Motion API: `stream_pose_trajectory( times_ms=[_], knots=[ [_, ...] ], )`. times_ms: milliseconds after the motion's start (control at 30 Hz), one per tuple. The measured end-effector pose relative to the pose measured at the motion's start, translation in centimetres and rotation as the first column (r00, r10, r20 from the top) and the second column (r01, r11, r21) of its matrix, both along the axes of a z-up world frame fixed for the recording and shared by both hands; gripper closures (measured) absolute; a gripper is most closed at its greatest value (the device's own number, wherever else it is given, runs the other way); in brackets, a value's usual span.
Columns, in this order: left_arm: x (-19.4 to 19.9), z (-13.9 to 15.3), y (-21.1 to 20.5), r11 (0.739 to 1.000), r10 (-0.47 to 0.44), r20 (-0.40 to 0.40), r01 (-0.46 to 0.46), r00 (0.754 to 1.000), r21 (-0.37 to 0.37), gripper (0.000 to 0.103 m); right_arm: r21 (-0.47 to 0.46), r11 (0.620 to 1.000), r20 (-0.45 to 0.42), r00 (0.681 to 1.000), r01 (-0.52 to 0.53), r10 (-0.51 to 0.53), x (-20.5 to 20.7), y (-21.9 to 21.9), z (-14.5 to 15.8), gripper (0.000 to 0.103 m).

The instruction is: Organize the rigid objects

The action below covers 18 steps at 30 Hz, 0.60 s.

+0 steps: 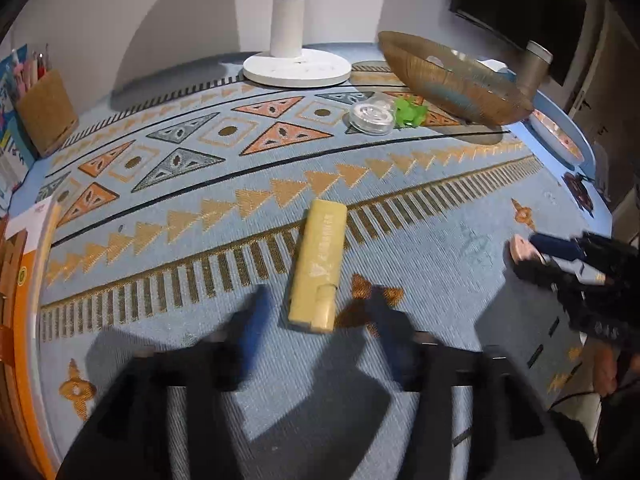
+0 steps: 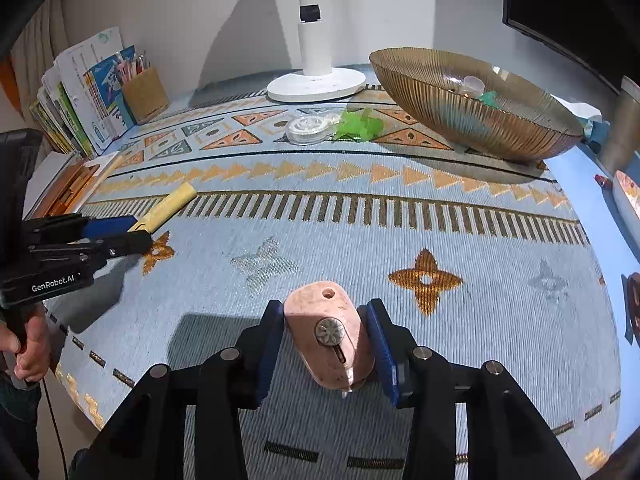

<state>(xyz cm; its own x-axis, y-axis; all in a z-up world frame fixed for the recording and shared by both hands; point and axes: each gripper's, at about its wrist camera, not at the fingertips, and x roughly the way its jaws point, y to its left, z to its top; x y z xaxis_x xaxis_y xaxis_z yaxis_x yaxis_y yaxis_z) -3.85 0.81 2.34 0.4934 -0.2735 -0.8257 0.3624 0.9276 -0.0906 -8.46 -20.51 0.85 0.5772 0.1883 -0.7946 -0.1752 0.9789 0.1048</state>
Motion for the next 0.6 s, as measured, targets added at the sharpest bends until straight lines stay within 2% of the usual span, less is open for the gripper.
stream_pose_trajectory(
  times_ms=[33,100,233,267,300,333,367,400,433,467,600],
  knots=[
    [0.1,0.2,-0.1,1.0,0.011,0.022,-0.011,1.0,0.001,0.031,0.001,1.0,-0.005,1.0,-0.002,0.002,-0.1,-0.1,0.0,0.054],
    [0.3,0.4,-0.5,1.0,0.001,0.053,-0.001,0.999,-0.001,0.031,-0.003,1.0,-0.003,1.0,-0.004,0.004,-0.6,0.0,-0.1,0.051],
    [0.7,-0.2,-1.9,0.999,-0.021,0.033,0.02,0.999,0.039,0.033,-0.06,0.998,0.017,1.0,0.001,0.0,-1.0,0.6,-0.3,0.051],
    [0.7,-0.5,-2.3,0.998,-0.03,0.029,0.029,0.999,0.049,0.041,-0.088,0.996,0.022,1.0,-0.003,0.005,-1.1,0.9,-0.4,0.051],
    [0.5,-0.6,-2.6,0.997,-0.028,0.043,0.025,0.999,0.068,0.042,-0.109,0.994,0.03,0.999,-0.008,0.011,-1.2,1.2,-0.4,0.051],
    [0.3,-0.5,-2.9,0.996,-0.037,0.058,0.032,0.998,0.078,0.053,-0.118,0.993,0.035,0.999,-0.012,0.017,-1.3,1.5,-0.4,0.051],
    [0.1,-0.4,-3.0,0.997,-0.045,0.062,0.04,0.997,0.072,0.07,-0.115,0.993,0.035,0.999,-0.016,0.021,-1.3,1.5,-0.4,0.051],
    [0.0,-0.4,-3.1,0.997,-0.047,0.065,0.042,0.997,0.07,0.079,-0.107,0.994,0.033,0.999,-0.019,0.022,-1.4,1.5,-0.4,0.053],
    [-0.1,-0.3,-3.1,0.997,-0.043,0.069,0.038,0.997,0.07,0.082,-0.096,0.995,0.03,0.999,-0.023,0.026,-1.4,1.4,-0.4,0.057],
    [-0.1,-0.2,-3.0,0.998,-0.036,0.069,0.032,0.997,0.059,0.082,-0.09,0.995,0.031,0.999,-0.03,0.033,-1.5,1.5,-0.3,0.066],
    [-0.5,1.1,-2.6,0.999,-0.025,0.09,0.027,0.996,-0.027,0.082,-0.118,0.99,0.039,0.996,-0.081,0.086,-2.5,3.8,-0.1,0.066]
  ],
)
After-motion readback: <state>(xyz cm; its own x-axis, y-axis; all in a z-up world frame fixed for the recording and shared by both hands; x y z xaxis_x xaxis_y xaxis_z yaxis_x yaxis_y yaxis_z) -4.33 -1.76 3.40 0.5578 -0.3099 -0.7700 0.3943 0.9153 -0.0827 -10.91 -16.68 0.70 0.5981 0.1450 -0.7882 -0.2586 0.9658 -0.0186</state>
